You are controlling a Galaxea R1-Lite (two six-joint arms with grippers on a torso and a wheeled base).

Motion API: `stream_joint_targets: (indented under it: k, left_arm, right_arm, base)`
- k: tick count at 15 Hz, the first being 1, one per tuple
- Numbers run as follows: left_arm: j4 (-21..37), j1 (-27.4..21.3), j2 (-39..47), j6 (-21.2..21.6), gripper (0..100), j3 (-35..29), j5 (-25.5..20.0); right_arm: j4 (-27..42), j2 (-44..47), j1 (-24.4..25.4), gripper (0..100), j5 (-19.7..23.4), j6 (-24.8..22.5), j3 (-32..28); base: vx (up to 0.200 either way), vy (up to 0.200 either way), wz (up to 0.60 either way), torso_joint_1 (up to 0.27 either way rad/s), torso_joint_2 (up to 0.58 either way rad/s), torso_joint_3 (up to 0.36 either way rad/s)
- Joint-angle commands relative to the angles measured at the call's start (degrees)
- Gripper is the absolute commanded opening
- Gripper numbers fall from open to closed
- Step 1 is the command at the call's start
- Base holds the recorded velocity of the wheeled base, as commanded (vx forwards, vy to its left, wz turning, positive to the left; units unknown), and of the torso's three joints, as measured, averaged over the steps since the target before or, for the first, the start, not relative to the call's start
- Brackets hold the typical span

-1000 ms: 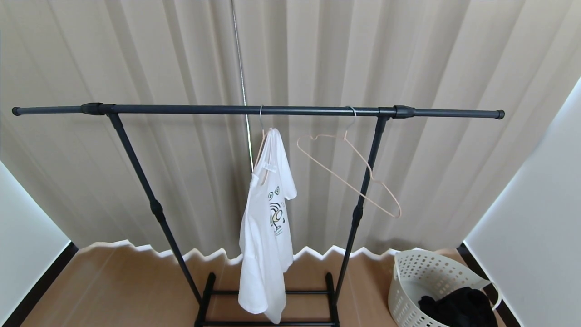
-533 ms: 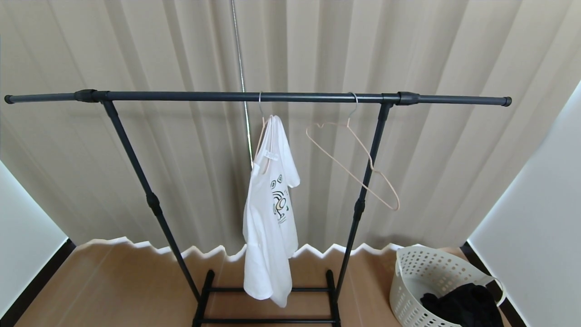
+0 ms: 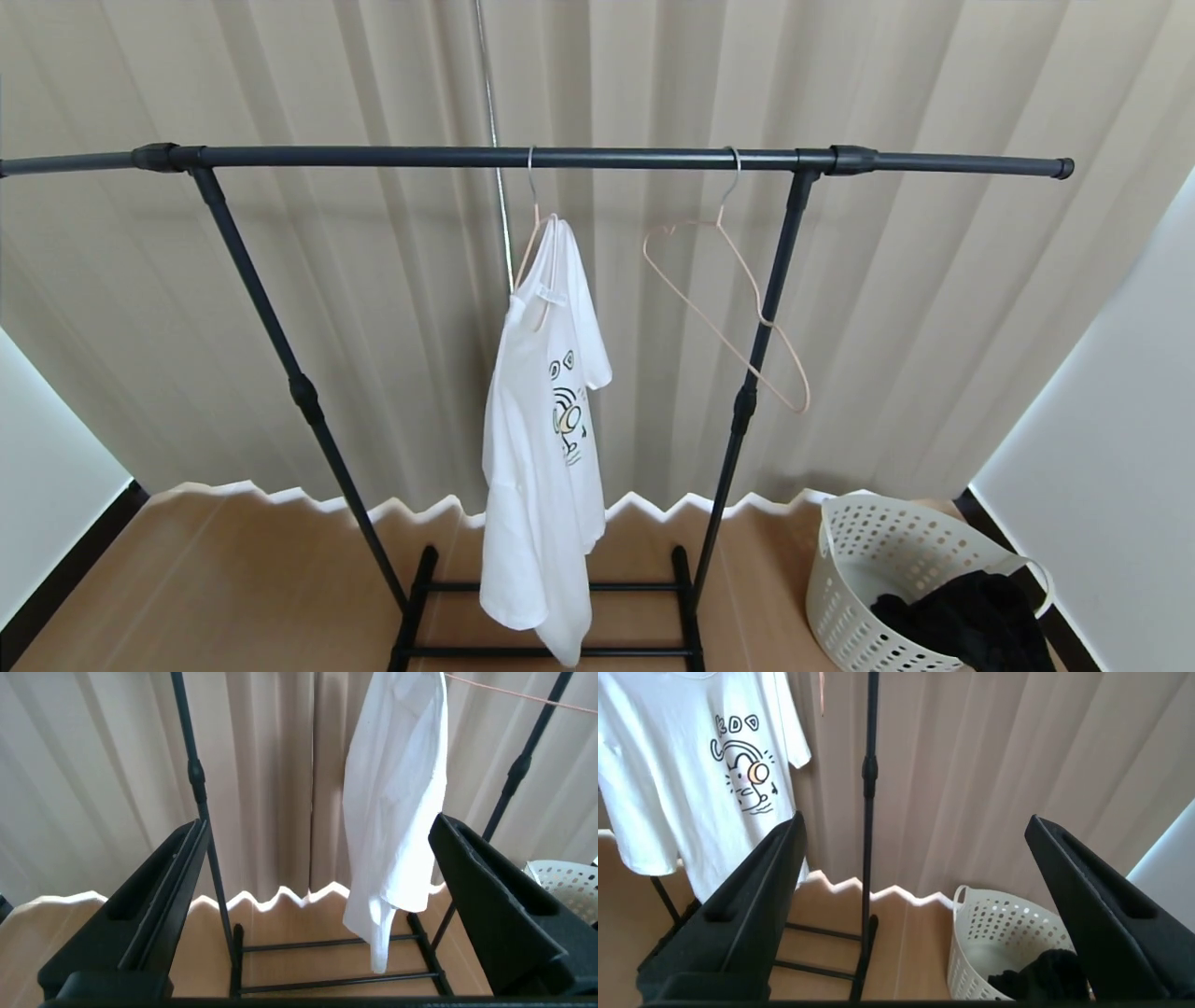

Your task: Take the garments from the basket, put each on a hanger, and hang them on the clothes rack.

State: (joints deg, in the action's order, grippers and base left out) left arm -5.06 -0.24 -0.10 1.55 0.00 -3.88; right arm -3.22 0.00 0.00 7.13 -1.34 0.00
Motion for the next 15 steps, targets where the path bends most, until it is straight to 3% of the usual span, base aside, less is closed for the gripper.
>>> stream_joint_targets:
  k: [1,15]
  left_arm:
    - [0.0,0.0,0.1,0.0,100,0.0,0.0]
    - [0.0,0.0,0.1,0.0,100,0.0,0.1]
  right_arm:
    - [-0.1,0.1,0.0,100,0.0,-0.1,0.0]
    - [-0.1,0.1,0.0,100,0.0,0.0,0.0]
  base:
    - [0.0,0.0,0.0,-0.168,0.43,0.271]
    - [0.0,0.0,0.0,-0.187,0.52,0.331]
